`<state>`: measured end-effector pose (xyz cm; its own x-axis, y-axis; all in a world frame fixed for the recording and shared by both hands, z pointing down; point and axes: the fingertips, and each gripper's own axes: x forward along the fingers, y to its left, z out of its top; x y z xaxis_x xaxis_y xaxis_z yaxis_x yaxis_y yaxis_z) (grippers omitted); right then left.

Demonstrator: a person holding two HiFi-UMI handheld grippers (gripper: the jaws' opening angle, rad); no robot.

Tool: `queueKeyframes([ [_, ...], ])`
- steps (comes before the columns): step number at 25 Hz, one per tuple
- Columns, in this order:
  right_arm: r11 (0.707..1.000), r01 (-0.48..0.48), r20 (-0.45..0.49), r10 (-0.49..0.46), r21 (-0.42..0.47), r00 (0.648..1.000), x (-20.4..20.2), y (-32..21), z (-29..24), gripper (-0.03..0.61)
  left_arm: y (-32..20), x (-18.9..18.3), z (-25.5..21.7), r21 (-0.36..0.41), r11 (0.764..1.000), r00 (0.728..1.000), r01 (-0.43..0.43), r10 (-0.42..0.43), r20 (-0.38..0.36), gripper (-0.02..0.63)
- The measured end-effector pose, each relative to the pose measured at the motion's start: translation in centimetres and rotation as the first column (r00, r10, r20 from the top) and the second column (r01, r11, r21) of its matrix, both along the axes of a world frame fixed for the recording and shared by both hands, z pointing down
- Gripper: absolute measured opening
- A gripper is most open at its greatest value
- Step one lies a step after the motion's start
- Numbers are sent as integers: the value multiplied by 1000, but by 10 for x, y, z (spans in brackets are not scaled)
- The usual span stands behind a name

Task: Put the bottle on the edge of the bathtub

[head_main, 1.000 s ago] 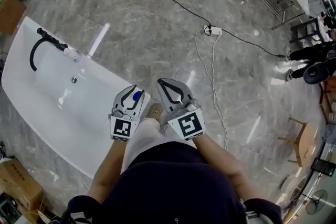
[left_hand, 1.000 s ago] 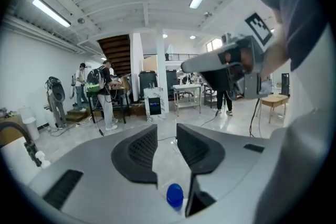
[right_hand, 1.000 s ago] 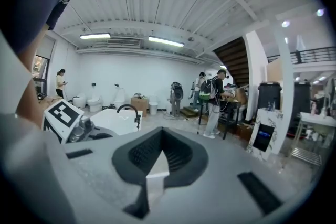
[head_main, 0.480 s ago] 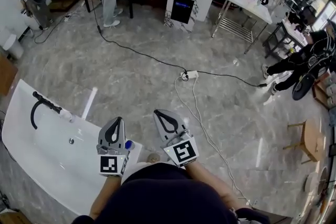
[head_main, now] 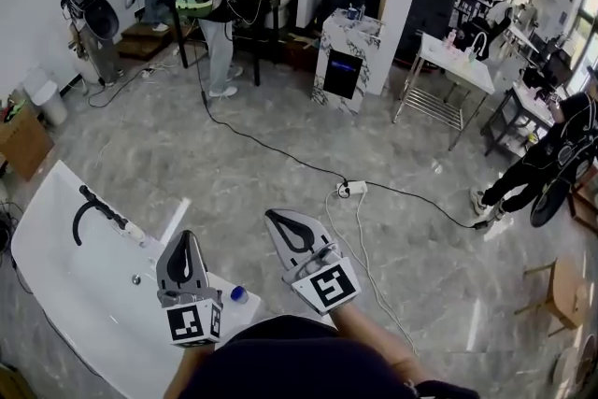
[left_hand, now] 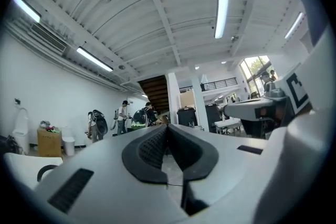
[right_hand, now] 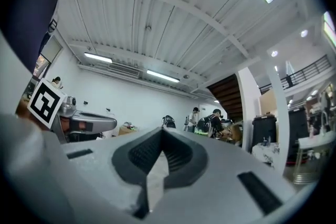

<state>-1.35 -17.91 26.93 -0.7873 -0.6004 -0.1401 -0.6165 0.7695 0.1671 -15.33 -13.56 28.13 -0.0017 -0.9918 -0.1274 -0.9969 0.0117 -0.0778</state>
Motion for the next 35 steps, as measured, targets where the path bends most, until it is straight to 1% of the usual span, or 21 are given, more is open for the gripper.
queueKeyframes([
  [2,1000,30,16,-30,-5,999,-3,2,-9,2,9,-5,-12,19,999,999,32,-31,-26,3],
  [4,999,39,21,-39,-20,999,-8,1,-12,2,15,-12,-20,28,998,998,52,-51,-48,3],
  [7,999,25,22,-24,-25,999,-13,-1,-13,2,16,-16,-30,35,999,998,34,-32,-62,3],
  [10,1000,-20,12,21,-17,1000,1,1,-16,2,13,-2,-40,50,999,998,-19,22,-54,3],
  [14,992,-128,17,128,-18,992,46,-2,-28,2,0,40,-52,70,991,992,-114,117,-39,3],
  [16,980,-197,22,197,-1,980,77,-1,-38,2,-10,70,-58,73,979,981,-189,192,-31,3],
  [17,970,-242,23,242,7,970,95,1,-42,2,-15,88,-60,73,969,970,-238,240,-26,3],
  [20,928,-372,25,372,16,928,151,10,-45,2,-25,142,-61,76,924,926,-375,377,-15,3],
  [23,884,-468,25,467,7,884,199,19,-47,2,-31,189,-65,78,881,883,-467,469,-10,3],
  [25,833,-553,29,553,0,833,237,30,-51,2,-35,225,-69,80,836,838,-543,545,-6,3],
  [28,743,-670,25,669,5,742,291,53,-54,2,-34,282,-68,78,757,760,-648,650,5,3],
  [32,623,-782,-2,782,-3,623,347,90,-47,2,-17,347,-65,80,647,649,-758,761,0,3],
  [33,598,-801,-5,801,-8,598,357,98,-45,2,-11,359,-64,82,624,626,-777,780,-1,3],
  [35,558,-830,-4,830,-13,558,374,114,-42,2,2,379,-62,82,587,589,-806,808,1,3],
])
